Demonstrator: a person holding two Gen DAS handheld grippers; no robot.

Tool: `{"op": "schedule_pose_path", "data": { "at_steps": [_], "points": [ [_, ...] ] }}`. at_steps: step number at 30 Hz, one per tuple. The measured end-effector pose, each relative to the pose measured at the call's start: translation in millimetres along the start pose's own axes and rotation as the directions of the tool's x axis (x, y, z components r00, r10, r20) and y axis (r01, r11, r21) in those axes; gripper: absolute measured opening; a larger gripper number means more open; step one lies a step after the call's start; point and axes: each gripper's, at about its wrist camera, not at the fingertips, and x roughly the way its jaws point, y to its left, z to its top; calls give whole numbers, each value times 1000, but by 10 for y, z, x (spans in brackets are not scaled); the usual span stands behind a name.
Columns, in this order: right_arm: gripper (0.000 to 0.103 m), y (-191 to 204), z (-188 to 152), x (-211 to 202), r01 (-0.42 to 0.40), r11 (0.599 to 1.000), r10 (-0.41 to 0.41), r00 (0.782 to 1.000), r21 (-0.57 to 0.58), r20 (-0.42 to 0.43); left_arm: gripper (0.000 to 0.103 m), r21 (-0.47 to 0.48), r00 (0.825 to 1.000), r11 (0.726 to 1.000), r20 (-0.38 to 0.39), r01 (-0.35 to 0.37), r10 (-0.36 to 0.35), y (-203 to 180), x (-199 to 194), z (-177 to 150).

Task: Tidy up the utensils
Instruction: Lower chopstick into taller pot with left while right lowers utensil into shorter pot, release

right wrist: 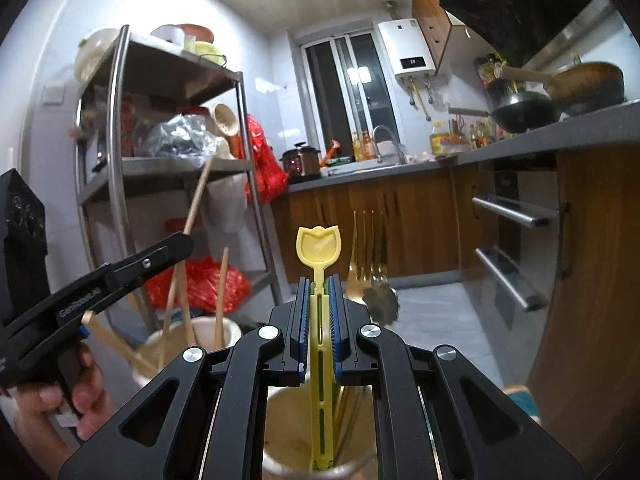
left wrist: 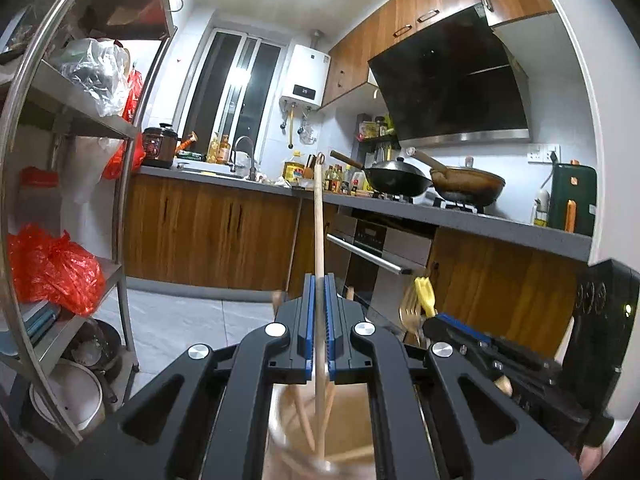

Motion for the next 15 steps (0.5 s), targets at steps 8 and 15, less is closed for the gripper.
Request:
{"op": "schedule_pose_path", "data": {
  "at_steps": [8,15],
  "points": [
    [10,26,-90,-214,71,996,-76,993,-58,-91,4,76,994,997,-108,-25,34,-35,-205,-200],
    [11,-102,-228,-264,83,997,-83,985,-2,-151,4,96,989,994,-140,-44,57,-47,-287,-289]
  ]
}}
